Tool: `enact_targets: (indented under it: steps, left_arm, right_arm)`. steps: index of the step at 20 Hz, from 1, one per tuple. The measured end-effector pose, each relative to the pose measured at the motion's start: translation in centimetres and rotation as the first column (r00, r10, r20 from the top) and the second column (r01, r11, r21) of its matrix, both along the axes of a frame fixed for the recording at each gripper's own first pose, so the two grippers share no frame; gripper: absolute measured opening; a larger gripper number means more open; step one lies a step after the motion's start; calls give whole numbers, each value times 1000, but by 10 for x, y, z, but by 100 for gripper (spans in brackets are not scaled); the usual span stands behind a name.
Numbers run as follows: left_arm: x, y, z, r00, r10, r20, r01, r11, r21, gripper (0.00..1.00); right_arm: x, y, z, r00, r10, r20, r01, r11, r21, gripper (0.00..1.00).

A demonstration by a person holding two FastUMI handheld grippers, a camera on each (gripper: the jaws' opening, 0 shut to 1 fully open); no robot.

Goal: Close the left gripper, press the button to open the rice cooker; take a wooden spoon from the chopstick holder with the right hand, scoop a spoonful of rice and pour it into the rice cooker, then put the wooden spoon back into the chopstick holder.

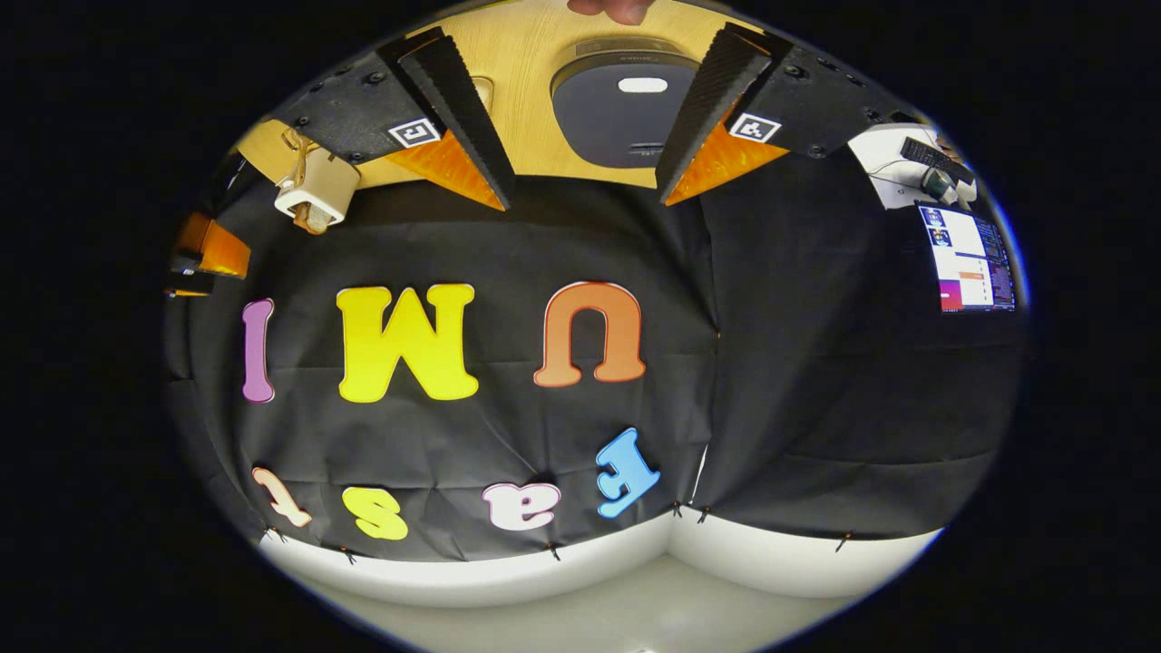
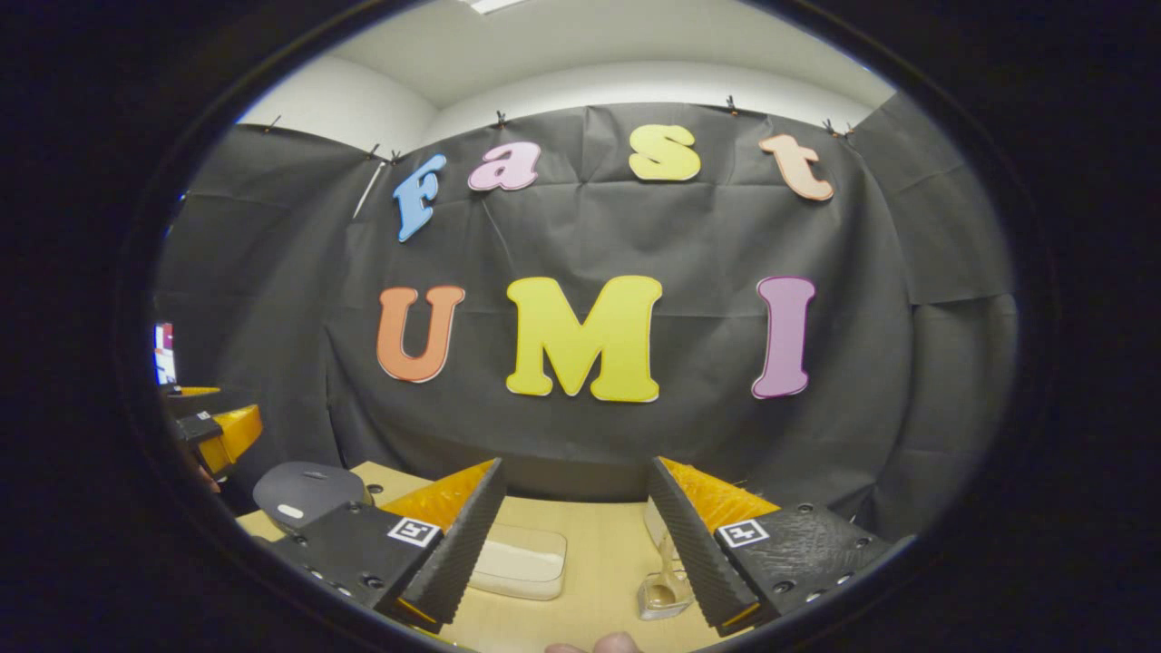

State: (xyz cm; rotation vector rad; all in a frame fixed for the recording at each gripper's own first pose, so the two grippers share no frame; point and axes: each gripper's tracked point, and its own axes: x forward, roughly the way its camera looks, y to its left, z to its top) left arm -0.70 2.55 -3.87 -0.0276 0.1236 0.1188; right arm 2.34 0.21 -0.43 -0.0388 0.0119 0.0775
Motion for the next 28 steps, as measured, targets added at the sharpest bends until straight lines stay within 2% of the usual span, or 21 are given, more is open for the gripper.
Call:
enact_targets:
  steps: [2,9,11,15,17,19,20,23,24,25,26,27,28]
  left_arm:
    - [-5,3,-12,999,13,-40,-13,1000,-8,99]
    - [-11,27,-47,982,68,-177,-72,997,-14,99]
    - [-12,35,-61,969,61,-239,-68,997,-22,99]
    - [-15,36,-91,930,21,-367,-53,995,-78,93]
    - [-13,36,-101,913,-1,-408,-41,995,-93,87]
    - [-13,42,-112,893,-5,-450,-48,993,-105,77]
    - [-12,45,-119,881,-5,-473,-52,993,-108,69]
    - [-5,48,-136,857,-19,-514,-51,991,-122,56]
    - [-3,50,-142,847,-25,-531,-49,991,-125,47]
    - [0,51,-148,836,-27,-548,-53,990,-129,47]
    - [3,51,-153,830,-25,-558,-60,989,-133,33]
    - [6,51,-155,826,-24,-564,-64,989,-135,30]
    - [9,51,-158,823,-30,-567,-61,988,-140,23]
  right_arm:
    - [-1,-5,-4,1000,-2,-11,2,1000,-2,97]
    - [2,-24,-22,998,-21,-58,20,1000,-6,95]
    - [3,-30,-29,997,-25,-75,25,1000,0,95]
    - [5,-41,-39,994,-38,-106,38,999,3,97]
    - [4,-46,-43,993,-43,-113,43,999,1,95]
    - [5,-49,-48,991,-47,-126,48,999,4,97]
    - [5,-51,-49,990,-48,-132,49,999,5,97]
    - [7,-57,-54,988,-57,-142,57,998,-4,97]
    - [7,-58,-57,988,-58,-146,58,998,-8,95]
    - [8,-59,-58,987,-59,-150,58,998,-12,97]
    - [10,-61,-60,987,-61,-152,60,998,-14,97]
    - [11,-63,-60,986,-66,-154,65,998,-15,95]
    - [12,-65,-61,985,-71,-156,69,997,-15,95]
